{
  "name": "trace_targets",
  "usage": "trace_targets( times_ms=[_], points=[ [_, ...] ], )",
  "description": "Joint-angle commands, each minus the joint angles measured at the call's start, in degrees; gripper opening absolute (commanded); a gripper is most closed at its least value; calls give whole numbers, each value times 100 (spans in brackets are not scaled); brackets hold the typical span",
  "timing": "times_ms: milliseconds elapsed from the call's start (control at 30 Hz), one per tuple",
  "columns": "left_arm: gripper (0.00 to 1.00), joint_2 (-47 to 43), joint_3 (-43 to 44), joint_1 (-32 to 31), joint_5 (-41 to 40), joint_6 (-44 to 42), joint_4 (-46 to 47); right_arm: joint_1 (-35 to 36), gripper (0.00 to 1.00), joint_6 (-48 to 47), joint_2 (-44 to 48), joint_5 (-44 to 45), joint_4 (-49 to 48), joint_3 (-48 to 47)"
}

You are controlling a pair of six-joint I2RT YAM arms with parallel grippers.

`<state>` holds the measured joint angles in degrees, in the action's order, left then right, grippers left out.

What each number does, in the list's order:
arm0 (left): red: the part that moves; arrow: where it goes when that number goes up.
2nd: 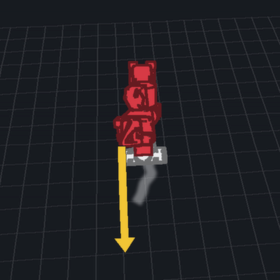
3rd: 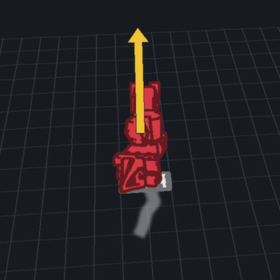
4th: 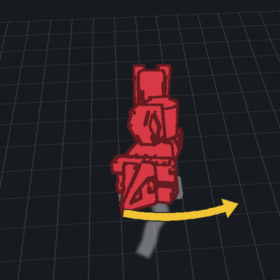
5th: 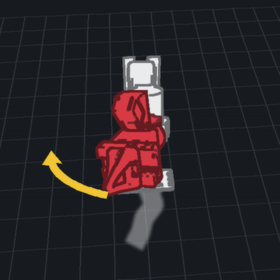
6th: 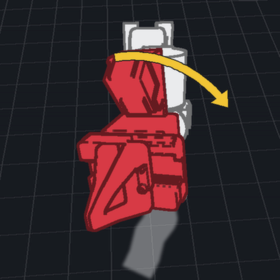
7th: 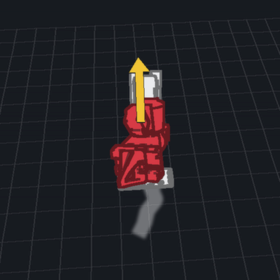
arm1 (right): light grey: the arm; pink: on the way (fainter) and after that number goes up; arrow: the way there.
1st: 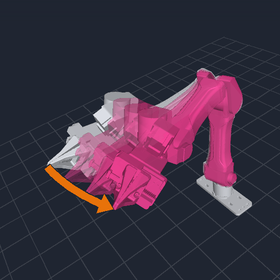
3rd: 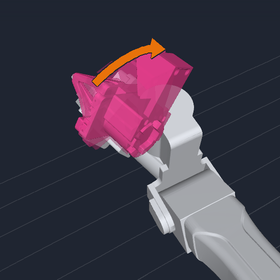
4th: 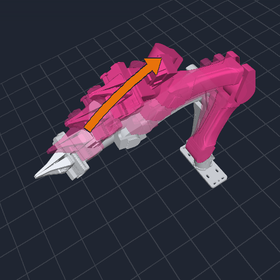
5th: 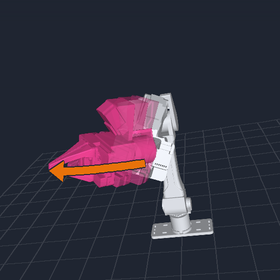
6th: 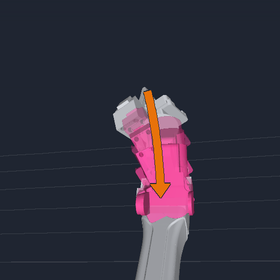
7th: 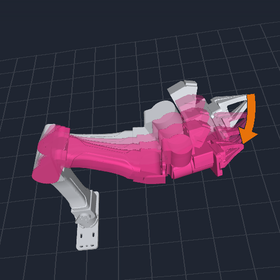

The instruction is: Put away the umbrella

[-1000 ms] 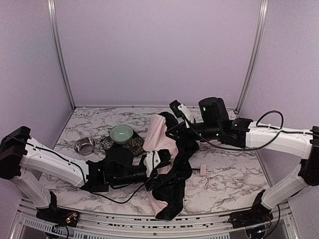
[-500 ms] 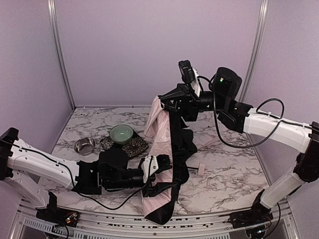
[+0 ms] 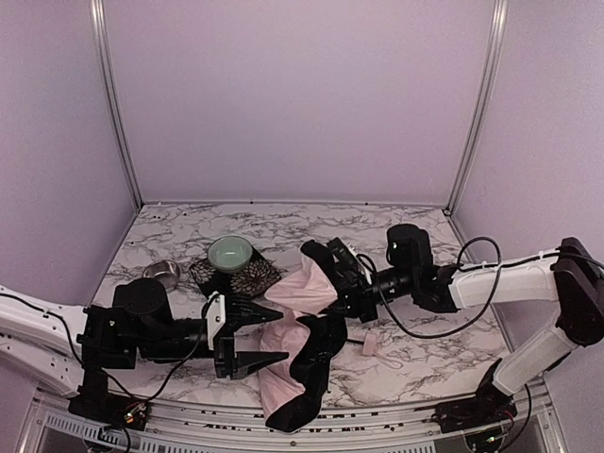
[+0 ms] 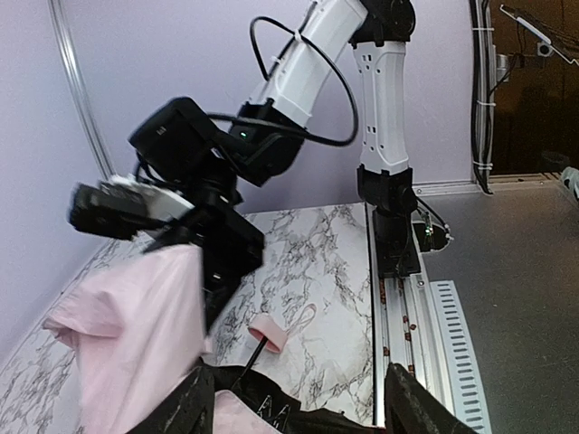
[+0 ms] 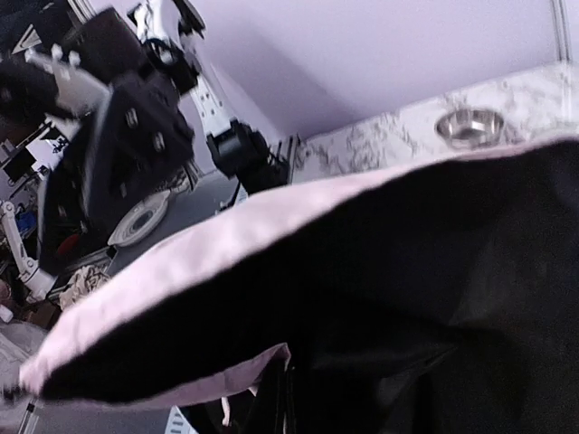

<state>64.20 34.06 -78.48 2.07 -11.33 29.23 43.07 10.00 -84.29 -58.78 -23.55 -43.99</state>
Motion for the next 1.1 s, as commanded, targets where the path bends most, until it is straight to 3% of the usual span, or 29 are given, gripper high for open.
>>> trace_targets(
  times_ms=[0, 133, 267, 433, 500, 667, 800, 933, 1067],
  points=[
    [64, -573, -285, 133, -695, -39, -195, 436, 0, -304, 34, 585, 250, 684],
    [64, -449, -255, 481, -1092, 199, -190, 803, 0, -122, -546, 926, -164, 1024],
    [64, 300, 7, 813, -1376, 403, -175, 892, 0, 118, -1268, 940, -836, 1166],
    [65, 1300, 429, 1004, -1385, 514, -48, 908, 0, -93, -1683, 1185, -384, 1099],
    [66, 1548, 575, 1018, -1183, 530, 46, 968, 3, -234, -1405, 1312, -81, 1094],
    [68, 1795, 768, 1014, -796, 529, 169, 1037, 27, -787, -116, 1658, 1269, 924],
    [69, 1489, 646, 1024, -558, 542, 170, 1024, 43, -1302, 1114, 1711, 2341, 772],
    [76, 959, 449, 1047, -80, 457, 112, 944, 57, -1162, 1688, 1834, 2678, 529],
    [81, 741, 600, 1340, -147, 902, -167, 574, 59, -384, 1769, 2664, 2443, 290]
  ],
)
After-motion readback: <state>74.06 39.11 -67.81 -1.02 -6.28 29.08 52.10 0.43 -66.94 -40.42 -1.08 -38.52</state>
